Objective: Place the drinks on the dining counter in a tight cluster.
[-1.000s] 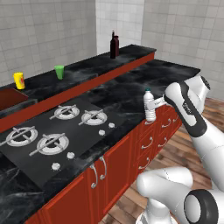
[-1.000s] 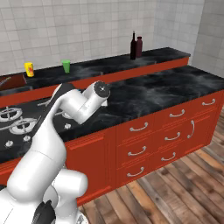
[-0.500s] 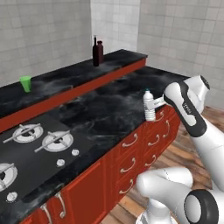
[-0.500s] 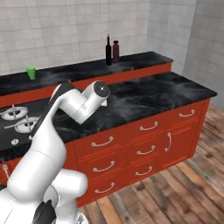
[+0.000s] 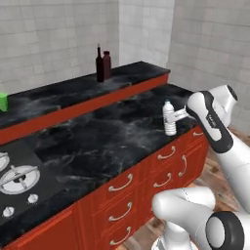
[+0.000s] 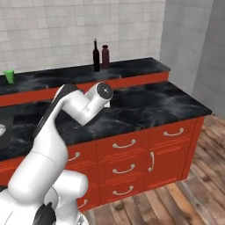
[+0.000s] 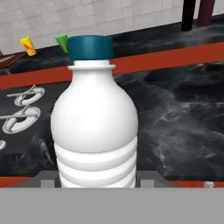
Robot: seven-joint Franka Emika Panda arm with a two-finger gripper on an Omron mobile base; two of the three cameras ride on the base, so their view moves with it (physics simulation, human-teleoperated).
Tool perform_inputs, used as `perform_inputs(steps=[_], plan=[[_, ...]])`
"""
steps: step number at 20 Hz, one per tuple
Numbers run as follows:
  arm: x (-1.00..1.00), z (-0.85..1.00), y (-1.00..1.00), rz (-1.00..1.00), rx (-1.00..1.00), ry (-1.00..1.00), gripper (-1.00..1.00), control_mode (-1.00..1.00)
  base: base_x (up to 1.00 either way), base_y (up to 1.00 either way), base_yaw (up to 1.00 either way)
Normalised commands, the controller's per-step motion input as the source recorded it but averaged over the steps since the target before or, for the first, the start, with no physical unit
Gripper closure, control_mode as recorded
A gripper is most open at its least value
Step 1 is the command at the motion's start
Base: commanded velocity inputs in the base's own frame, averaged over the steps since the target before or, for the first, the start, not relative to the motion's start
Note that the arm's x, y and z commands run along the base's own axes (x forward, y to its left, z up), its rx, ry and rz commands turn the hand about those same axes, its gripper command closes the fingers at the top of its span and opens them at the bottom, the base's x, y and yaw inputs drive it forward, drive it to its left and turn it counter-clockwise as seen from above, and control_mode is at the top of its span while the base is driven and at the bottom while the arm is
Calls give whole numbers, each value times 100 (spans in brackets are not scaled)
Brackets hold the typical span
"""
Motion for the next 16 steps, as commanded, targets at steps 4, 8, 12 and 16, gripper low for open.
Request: perform_inputs(steps=[4, 8, 12, 16], plan=[[0, 0, 0, 0, 0, 0, 100, 100, 66, -100, 39], [0, 0, 0, 0, 0, 0, 100, 100, 44, -100, 36], [0, 0, 0, 0, 0, 0, 100, 100, 48, -100, 32], [0, 0, 0, 0, 0, 0, 100, 100, 57, -100, 23]])
